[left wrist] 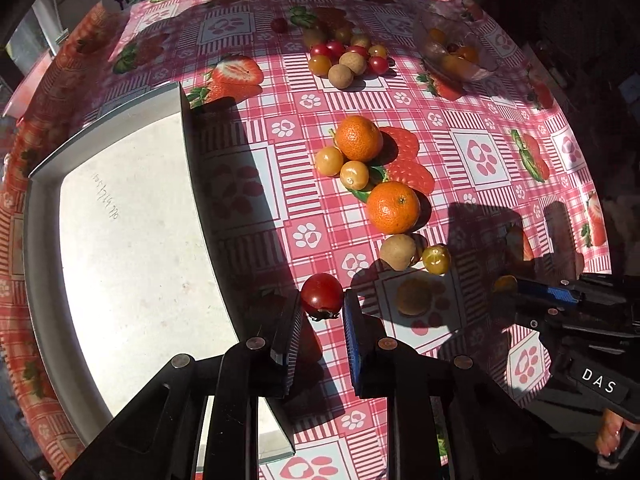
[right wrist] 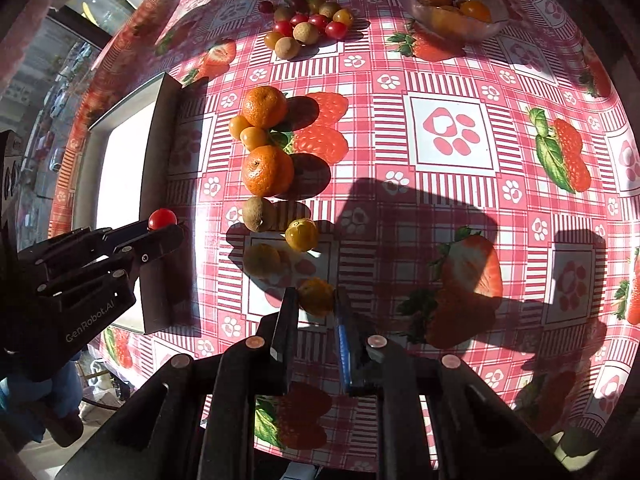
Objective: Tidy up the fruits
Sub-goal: 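Carry both tomatoes into the white tray and open both tools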
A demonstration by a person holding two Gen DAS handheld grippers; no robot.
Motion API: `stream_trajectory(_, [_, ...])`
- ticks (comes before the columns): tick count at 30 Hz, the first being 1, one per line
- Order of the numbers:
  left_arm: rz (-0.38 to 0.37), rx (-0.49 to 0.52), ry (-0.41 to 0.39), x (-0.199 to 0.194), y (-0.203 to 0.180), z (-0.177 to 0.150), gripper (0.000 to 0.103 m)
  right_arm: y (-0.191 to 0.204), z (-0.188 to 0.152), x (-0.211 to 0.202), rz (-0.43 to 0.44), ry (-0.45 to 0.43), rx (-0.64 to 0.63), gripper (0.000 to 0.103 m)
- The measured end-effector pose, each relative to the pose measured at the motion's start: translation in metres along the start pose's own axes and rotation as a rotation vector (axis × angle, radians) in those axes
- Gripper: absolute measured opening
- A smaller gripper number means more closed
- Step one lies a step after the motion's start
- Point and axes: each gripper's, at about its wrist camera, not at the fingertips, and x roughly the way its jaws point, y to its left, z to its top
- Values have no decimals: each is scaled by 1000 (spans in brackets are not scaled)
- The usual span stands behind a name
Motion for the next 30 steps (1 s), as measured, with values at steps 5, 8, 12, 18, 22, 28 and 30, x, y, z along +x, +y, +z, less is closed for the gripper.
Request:
stream_trajectory(5, [36,-73,-50,-20,35,-18,22,52,1,-4,23,-5,-67,19])
stream_trajectory(8, [70,-128,-59,-25,65,-30,22,84,6,3,46,4,-123,19])
stream_trajectory(12, [133,-189,-44,-27,106,-54,22,133,14,20,82,29,-211,19])
stream_trajectory(18, [184,-247,15,-15,150,-86,22,204,9,61,128,114,-332,19])
stream_trajectory(22, [208,-246,41,-5,159,-97,22,226,-1,92,89,184,-364,19])
stream_trajectory(28, [234,-225,80,5,162,-107,23,240,-12,111,33,219,-410,20])
stream_trajectory(30, [232,-223,74,6,162,-107,23,241,-13,114,30,226,-409,20])
